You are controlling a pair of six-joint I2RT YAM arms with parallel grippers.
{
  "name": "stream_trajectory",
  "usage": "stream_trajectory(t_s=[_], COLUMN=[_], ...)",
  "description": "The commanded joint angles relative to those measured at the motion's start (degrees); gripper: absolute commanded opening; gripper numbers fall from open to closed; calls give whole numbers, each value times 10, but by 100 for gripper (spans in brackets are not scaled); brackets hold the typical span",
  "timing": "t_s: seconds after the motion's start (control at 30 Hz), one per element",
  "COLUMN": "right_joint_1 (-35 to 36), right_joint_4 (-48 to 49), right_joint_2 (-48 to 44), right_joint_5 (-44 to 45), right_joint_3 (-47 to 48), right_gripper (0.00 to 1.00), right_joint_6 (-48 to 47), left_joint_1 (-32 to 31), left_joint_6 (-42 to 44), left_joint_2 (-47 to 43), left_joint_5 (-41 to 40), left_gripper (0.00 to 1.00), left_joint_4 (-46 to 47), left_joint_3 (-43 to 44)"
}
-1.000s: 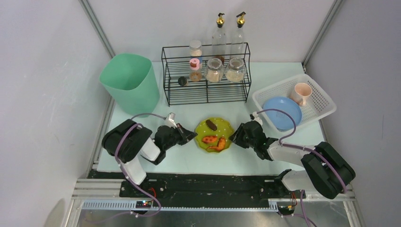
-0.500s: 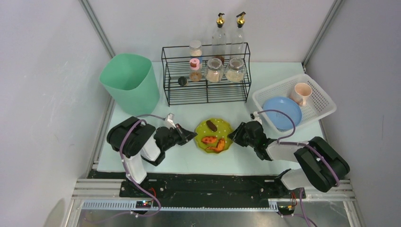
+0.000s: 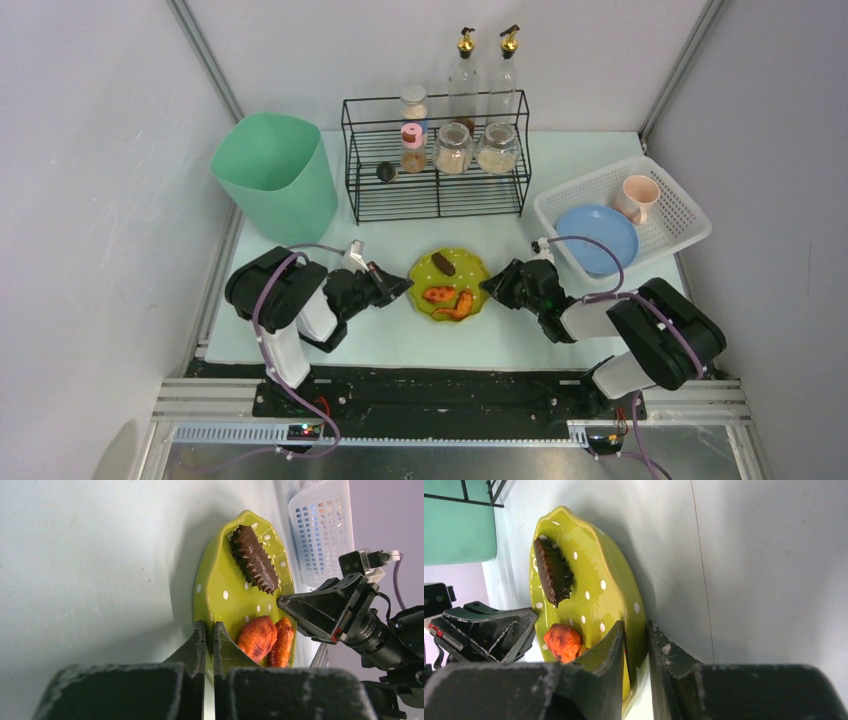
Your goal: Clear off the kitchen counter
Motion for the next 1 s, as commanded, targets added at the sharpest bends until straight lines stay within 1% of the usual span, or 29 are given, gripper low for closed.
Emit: stream_trajectory(t_s=[0.0,0.1,0.23,0.37,0.43,0.47,0.5,0.53,0.57,0.73,0.87,0.97], right_joint_1=[19,19,17,12,8,6,4,0,-2,-16,-29,-39], right_joint_4=[-14,-30,-49,-58,-52,-48,-44,-37,-31,-27,-40,-66], right_joint_2=[-26,-57,-87,-104,-108,-109,-110,-111,-112,-130,-160,-197], right_joint_5=[-70,-73,-77,-81,-85,-87,-89,-95,-97,-108,-119,-124], right_joint_3=[-11,-13,-13,-16,-21,-25,-27,-31,-36,-45,-49,-50], right_gripper=[0,0,0,0,0,0,0,0,0,0,0,0], right_joint_6=[0,-4,-6,-3,2,6,10,13,18,24,27,26], left_joint_1=[-10,-10,-10,-10,-11,-11,-11,-11,-11,-11,-11,-12], left_joint_6=[24,19,16,10,9,9,8,8,6,4,5,9], left_joint_2=[46,40,15,6,4,0,-1,-6,-14,-47,-62,-68], left_joint_5=[22,32,39,54,60,62,64,66,67,70,76,75], left_gripper=[0,1,9,21,29,31,36,39,44,57,60,60], left_joint_4=[-189,-183,-183,-183,-183,-183,-183,-183,-183,-190,-201,-218], left_joint_3=[-18,-16,-16,-14,-15,-15,-17,-18,-21,-28,-27,-24])
